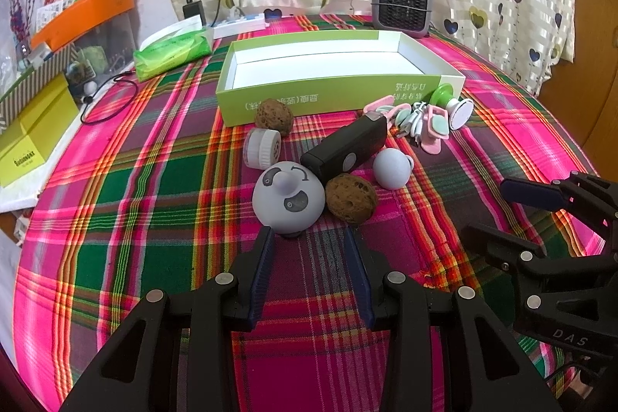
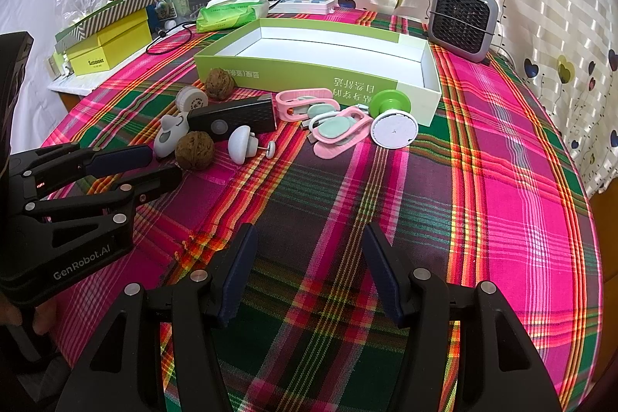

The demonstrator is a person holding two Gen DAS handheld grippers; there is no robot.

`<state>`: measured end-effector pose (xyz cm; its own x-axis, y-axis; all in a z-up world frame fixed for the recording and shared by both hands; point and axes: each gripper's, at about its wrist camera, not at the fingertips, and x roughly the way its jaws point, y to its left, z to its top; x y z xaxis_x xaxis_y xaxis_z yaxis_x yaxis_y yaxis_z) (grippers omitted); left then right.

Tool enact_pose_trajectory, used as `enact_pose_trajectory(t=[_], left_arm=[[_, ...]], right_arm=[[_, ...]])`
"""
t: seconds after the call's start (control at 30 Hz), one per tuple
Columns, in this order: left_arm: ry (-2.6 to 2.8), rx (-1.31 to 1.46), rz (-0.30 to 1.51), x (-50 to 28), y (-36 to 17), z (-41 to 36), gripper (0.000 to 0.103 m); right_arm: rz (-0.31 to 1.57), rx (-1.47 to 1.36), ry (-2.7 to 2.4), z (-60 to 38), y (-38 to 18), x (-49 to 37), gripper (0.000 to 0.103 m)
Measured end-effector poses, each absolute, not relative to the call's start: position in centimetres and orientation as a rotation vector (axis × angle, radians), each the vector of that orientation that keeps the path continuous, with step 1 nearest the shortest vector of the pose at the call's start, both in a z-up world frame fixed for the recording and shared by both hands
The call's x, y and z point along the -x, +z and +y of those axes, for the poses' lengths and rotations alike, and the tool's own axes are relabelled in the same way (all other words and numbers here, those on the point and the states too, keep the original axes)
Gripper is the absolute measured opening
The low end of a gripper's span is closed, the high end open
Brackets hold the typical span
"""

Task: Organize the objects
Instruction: 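Move the left tool toward the grey panda ball while the right tool approaches the white mushroom knob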

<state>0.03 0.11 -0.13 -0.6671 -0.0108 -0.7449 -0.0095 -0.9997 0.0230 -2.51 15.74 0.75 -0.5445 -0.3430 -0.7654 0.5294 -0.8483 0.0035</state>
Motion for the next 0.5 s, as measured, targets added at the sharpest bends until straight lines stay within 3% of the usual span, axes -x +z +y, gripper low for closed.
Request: enact_pose_trajectory(t=[0.5], left_arm=[[-2.901, -1.306, 0.012, -0.46, 0.18, -0.3, 0.035]], right_arm=[[0.305, -1.096, -2.357, 15.61, 1.25, 2.4, 0.058]])
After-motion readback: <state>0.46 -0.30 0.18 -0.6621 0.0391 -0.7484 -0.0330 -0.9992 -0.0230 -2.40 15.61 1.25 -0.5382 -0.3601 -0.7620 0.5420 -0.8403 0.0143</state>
